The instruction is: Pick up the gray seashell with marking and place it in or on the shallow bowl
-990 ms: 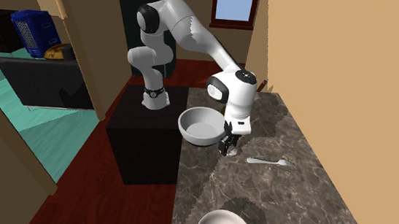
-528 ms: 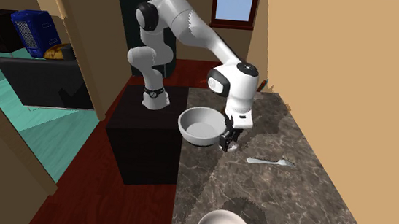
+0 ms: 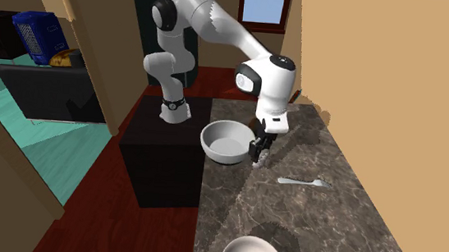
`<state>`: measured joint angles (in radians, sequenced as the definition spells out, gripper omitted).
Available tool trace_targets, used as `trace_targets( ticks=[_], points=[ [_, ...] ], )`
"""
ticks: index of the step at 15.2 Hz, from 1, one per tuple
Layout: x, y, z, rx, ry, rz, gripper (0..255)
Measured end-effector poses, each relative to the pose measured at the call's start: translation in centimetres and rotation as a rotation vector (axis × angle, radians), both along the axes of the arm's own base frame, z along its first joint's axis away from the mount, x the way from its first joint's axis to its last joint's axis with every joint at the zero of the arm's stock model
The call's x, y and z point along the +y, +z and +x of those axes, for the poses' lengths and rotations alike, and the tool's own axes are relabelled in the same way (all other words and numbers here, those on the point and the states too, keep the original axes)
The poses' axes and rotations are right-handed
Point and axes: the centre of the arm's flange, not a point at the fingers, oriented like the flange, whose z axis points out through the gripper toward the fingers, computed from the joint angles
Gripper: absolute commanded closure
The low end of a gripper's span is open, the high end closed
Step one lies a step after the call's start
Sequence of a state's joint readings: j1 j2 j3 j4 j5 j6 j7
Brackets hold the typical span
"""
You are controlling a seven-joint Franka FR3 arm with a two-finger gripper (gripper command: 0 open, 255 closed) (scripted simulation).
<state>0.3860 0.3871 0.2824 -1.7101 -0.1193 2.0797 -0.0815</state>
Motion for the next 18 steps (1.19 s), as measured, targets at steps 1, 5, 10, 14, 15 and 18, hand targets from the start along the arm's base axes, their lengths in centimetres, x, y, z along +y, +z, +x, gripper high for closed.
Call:
trace_targets(
  ticks=[1, 5, 10, 14, 15, 18],
  points=[
    [-0.1, 0.5, 0.0, 0.000, 0.000, 0.000, 255],
    [0.0, 2.6, -0.1, 0.000, 0.000, 0.000, 255],
    [0.0, 5.2, 0.0, 0.000, 0.000, 0.000, 255],
    [0.1, 7.3, -0.1, 0.000, 0.000, 0.000, 255],
    [0.0, 7.9, -0.1, 0.000, 0.000, 0.000, 255],
    [-1.1, 8.6, -1.3, 0.000, 0.000, 0.000, 255]
  ],
)
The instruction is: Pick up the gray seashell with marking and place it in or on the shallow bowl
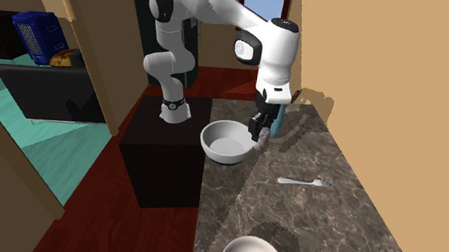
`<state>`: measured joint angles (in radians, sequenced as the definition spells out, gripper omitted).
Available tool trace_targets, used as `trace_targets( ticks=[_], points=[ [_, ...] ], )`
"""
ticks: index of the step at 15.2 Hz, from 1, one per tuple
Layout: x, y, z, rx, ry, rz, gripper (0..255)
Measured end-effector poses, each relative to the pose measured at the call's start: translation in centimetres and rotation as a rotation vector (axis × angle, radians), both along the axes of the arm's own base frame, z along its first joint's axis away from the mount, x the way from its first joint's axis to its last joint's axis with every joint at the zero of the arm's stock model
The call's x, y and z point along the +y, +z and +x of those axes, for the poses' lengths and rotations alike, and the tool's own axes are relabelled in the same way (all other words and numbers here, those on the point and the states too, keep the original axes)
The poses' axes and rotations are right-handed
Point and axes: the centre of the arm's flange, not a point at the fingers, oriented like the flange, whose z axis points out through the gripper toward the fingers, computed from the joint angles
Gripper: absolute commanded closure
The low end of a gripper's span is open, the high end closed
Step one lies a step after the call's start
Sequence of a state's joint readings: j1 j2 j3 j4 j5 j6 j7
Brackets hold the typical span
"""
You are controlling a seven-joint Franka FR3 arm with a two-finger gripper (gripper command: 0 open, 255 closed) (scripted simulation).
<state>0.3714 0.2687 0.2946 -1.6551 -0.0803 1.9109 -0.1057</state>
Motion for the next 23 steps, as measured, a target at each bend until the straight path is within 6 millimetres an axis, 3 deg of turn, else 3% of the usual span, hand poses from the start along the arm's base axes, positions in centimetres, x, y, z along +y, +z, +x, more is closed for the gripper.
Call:
trace_targets(
  ticks=[11, 23],
  points=[
    [-9.2, 0.5, -10.2, 0.000, 0.000, -0.001, 255],
    [-9.7, -5.4, -11.0, 0.000, 0.000, -0.001, 255]
  ],
)
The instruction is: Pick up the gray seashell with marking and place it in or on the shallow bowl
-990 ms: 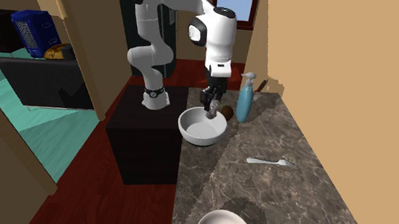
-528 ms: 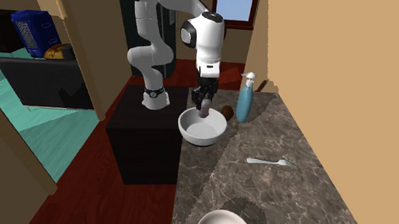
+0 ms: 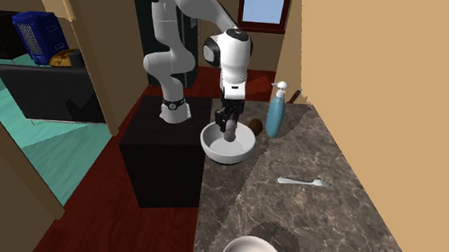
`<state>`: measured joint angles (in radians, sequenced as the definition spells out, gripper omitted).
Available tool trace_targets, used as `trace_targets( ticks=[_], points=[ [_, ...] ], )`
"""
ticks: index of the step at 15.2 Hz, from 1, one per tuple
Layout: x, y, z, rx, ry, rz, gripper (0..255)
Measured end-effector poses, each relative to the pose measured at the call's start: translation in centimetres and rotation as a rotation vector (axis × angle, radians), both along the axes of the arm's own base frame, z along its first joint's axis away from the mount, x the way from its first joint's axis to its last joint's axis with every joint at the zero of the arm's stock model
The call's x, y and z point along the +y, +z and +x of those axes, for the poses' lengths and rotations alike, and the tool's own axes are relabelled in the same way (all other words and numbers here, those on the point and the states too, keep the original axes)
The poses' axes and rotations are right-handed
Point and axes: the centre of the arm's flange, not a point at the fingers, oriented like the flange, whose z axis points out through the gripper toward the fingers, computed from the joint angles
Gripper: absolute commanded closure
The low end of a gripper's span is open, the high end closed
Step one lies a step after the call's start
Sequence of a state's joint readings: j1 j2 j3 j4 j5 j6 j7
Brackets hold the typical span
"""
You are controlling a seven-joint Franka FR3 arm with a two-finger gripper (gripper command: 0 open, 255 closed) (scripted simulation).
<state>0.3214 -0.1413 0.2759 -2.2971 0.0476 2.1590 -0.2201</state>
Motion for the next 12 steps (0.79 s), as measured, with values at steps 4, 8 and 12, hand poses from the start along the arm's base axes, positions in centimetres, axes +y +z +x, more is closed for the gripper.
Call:
trace_targets(
  ticks=[4, 8, 12],
  points=[
    [0.0, -1.7, -0.1, 0.000, 0.000, 0.000, 255],
    [0.0, -1.8, 0.0, 0.000, 0.000, 0.000, 255],
    [0.0, -1.8, 0.0, -0.001, 0.000, 0.000, 0]
  ],
)
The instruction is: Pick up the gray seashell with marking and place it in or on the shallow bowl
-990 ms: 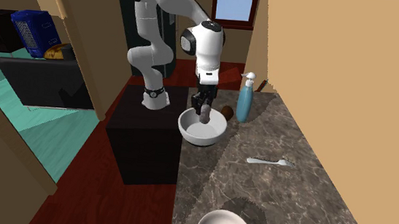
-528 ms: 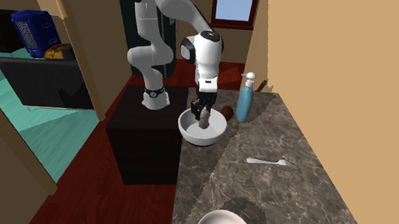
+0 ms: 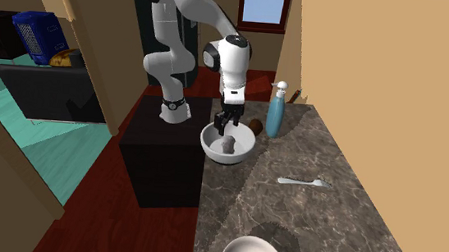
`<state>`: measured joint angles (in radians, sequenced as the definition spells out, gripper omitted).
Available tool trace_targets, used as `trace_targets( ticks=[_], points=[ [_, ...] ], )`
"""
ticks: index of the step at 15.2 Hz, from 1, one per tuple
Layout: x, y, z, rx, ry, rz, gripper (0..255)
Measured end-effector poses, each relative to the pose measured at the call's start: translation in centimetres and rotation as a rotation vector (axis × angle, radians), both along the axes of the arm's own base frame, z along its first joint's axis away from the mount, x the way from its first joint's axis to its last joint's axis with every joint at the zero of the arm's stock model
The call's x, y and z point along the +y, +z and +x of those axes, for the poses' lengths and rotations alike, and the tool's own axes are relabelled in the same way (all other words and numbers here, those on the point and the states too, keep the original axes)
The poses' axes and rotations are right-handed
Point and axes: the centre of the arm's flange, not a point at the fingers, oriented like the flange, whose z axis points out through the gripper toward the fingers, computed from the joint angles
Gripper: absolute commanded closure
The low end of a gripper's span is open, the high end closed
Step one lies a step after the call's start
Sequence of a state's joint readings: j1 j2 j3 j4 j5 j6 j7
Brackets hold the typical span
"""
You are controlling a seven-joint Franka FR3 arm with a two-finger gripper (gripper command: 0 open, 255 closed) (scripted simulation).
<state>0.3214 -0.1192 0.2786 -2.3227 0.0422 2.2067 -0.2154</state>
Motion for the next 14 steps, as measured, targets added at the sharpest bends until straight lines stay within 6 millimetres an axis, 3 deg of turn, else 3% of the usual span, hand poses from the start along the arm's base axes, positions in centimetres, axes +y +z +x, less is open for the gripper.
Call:
trace_targets(
  ticks=[4, 6, 8, 14],
  points=[
    [0.0, 0.0, 0.0, 0.000, 0.000, 0.000, 0],
    [0.1, 1.4, 0.2, -0.001, 0.000, 0.000, 0],
    [0.1, 4.1, 0.0, -0.002, 0.000, 0.001, 0],
    [0.0, 5.0, 0.0, 0.000, 0.000, 0.000, 0]
  ],
)
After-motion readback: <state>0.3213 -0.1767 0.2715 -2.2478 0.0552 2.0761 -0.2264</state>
